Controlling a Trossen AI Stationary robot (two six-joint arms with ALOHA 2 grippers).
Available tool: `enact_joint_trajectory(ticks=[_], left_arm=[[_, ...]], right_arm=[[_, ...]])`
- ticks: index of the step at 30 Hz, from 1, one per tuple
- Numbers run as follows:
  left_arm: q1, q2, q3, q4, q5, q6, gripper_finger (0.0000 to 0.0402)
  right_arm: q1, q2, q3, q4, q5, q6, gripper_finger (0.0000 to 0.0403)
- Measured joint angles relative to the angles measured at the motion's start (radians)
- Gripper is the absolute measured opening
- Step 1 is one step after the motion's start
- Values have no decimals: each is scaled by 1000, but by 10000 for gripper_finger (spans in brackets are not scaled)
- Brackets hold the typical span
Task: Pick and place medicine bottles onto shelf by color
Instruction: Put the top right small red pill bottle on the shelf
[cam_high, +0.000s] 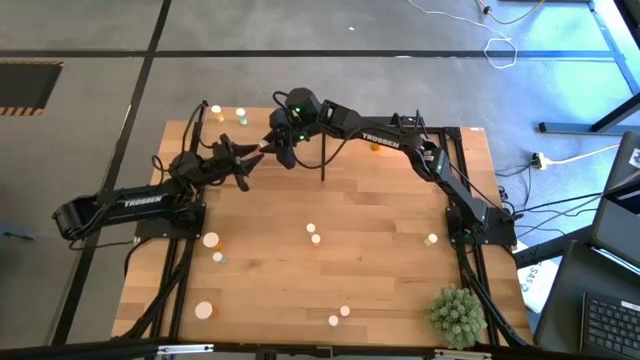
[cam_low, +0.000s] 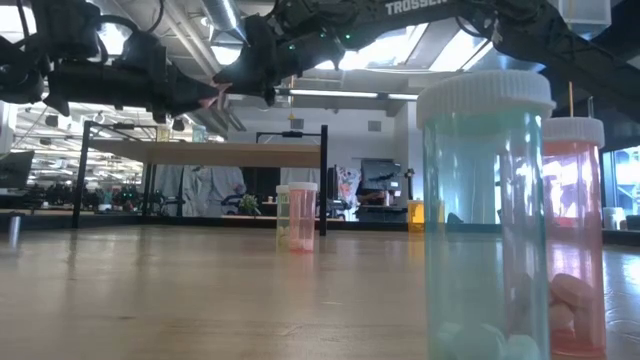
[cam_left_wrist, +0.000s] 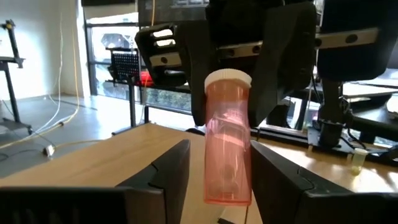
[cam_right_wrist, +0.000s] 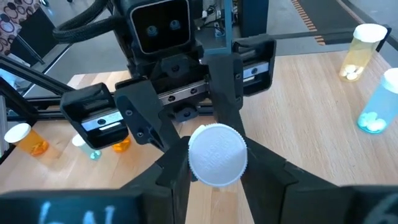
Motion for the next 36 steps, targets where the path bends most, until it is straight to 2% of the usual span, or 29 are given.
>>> enact_joint_trajectory(ticks=[10,15,23,32,36], left_arm=[[1,-1,0,3,-23,9,151],[1,-1,0,3,-23,101,151],[1,-5,0,3,-78,118,151],[1,-38,0,3,-81,101,151],[1,-56,56,-78,-66,104,151]], right_arm=[[-25,-3,1,-59,0,0,123],[-43,-25,2,-85,2,-1,123],[-54,-66,16,-179,153,-30,123],[-55,-120,20,-248,203,-33,123],[-55,-144,20,-265,234,-51,123]])
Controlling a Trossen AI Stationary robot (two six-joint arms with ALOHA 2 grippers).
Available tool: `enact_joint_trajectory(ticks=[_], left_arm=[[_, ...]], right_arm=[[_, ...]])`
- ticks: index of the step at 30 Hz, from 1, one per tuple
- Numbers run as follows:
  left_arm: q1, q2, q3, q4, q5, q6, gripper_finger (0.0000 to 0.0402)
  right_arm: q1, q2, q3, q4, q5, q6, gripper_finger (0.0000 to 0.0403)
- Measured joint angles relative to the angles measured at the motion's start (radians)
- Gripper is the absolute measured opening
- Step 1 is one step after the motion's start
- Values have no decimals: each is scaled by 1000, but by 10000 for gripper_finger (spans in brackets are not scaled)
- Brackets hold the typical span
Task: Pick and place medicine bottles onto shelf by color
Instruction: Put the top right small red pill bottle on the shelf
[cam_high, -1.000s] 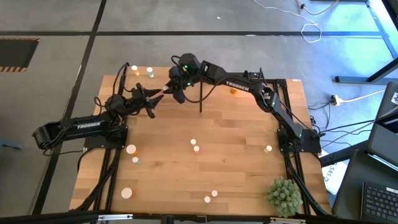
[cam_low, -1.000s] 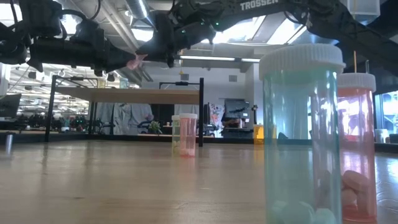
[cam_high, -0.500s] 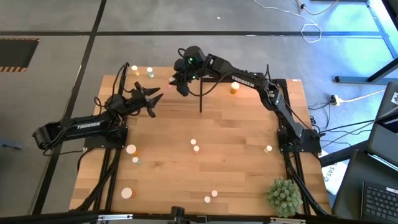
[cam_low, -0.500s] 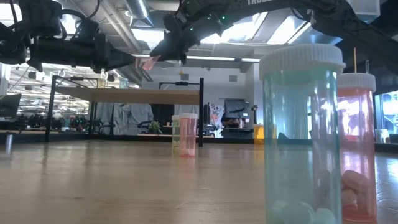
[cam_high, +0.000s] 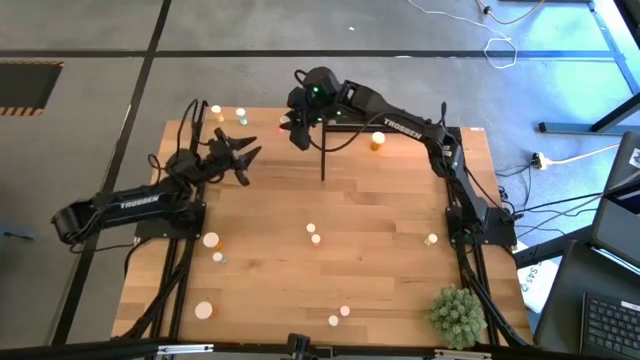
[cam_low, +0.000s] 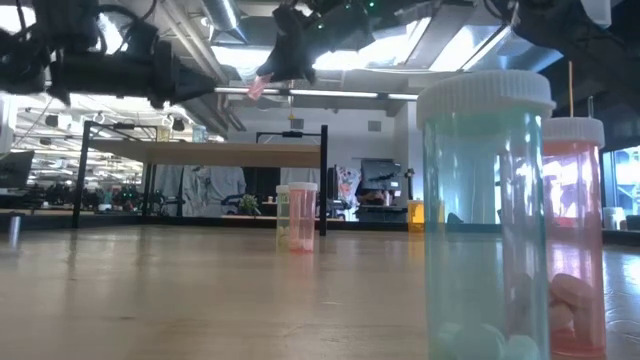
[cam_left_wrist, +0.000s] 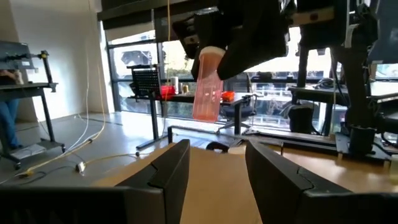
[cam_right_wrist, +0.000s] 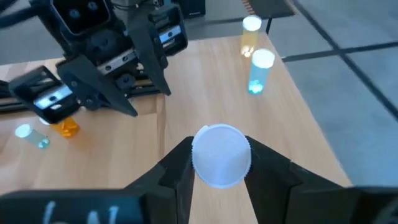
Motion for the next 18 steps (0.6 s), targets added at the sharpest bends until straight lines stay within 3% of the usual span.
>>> enact_joint_trajectory(ticks=[2,11,18], left_arm=[[-1,-11,62,-106,4,4,151],[0,-11,394,-856,-18,32,151],[0,-26,557,-1028,-64,75,151]], right_arm=[[0,-7,0,-9,2,-5,123],[0,-21,0,-25,59,-3,123],[0,-21,0,-76,114,18,123]])
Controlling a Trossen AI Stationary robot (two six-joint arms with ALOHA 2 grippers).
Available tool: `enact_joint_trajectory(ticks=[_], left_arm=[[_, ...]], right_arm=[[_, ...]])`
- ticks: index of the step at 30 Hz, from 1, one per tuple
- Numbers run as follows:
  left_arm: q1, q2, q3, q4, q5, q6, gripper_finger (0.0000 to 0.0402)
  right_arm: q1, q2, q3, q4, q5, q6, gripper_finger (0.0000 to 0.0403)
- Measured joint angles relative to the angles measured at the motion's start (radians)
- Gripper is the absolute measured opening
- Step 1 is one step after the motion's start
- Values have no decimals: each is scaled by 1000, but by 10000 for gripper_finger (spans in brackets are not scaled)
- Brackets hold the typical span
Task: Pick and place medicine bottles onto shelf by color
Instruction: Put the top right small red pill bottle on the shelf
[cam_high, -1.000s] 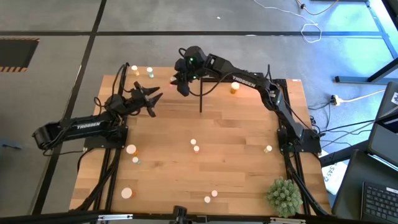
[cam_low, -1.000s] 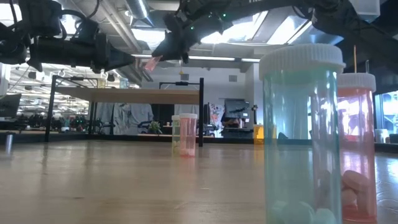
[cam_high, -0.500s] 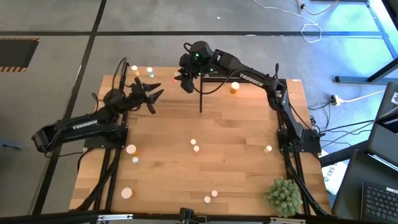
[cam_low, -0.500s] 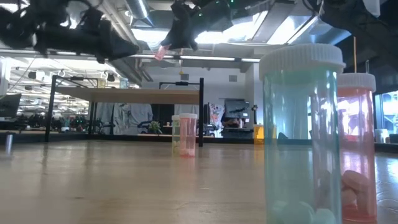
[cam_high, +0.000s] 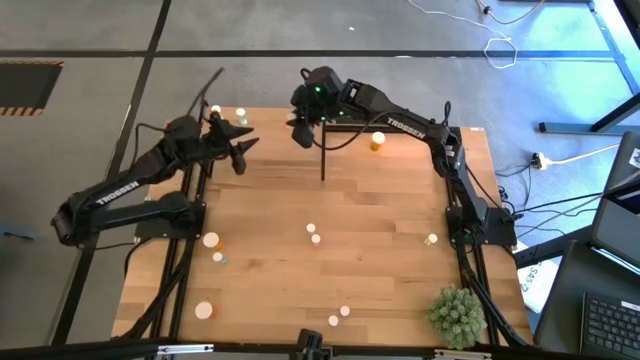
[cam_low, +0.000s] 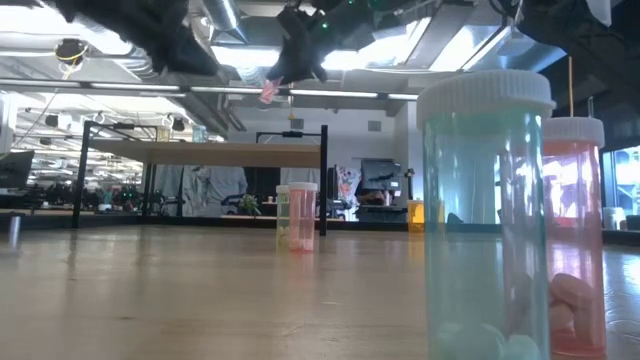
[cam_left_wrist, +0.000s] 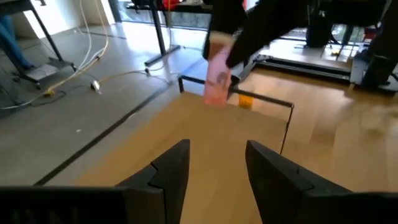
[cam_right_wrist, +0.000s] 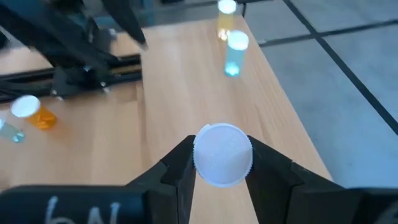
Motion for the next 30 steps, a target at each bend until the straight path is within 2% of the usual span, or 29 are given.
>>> enact_joint_trajectory(ticks=[5,13,22,27,30], left_arm=[[0,-5,87,-82,-38,1,151],[0,-6,126,-151,-46,1,151],[0,-5,126,-148,-46,-1,151],[0,-5,126,-148,-47,-1,151],[0,-5,126,-148,-47,-1,151]], right_arm=[[-21,0,0,-71,70,4,123],[-66,3,0,-76,46,33,123],[-47,3,0,-76,9,31,123],[-25,2,-1,12,3,29,123],[-23,6,-2,85,-35,25,123]])
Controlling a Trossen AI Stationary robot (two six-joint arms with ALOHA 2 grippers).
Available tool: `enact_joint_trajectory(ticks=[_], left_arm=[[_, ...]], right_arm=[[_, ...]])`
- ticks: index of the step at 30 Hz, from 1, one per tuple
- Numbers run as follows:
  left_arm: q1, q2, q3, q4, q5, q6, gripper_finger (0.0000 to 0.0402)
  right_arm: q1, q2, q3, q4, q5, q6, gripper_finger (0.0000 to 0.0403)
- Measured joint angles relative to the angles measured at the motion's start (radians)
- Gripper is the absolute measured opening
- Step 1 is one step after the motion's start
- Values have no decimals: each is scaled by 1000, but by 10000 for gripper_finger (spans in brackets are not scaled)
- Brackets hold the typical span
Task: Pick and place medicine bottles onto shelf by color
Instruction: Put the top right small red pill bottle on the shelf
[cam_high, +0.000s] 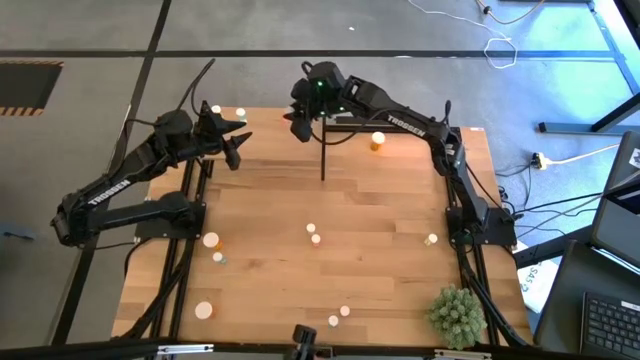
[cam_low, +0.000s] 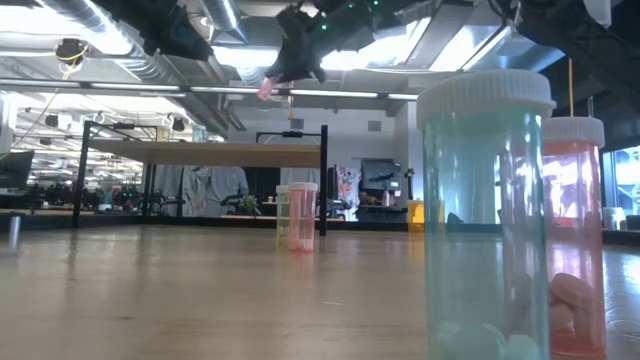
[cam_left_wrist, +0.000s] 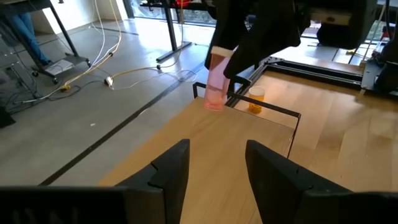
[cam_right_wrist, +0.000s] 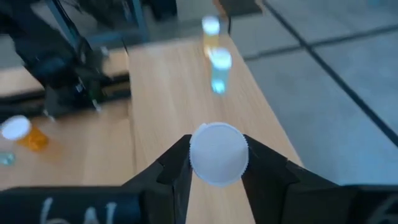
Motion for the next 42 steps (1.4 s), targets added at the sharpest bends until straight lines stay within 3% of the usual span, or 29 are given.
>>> enact_joint_trajectory(ticks=[14,26,31,42], left_arm=[[0,0,0,0,0,-1,151],[0,0,0,-1,0,0,151],[0,0,0,-2,0,0,151],[0,0,0,-1,0,0,151]], right_arm=[[-70,16,-9,-178,82,-15,123],[-97,53,-22,-225,82,9,123],[-107,64,-22,-231,159,22,123],[-116,67,-22,-253,143,31,123]])
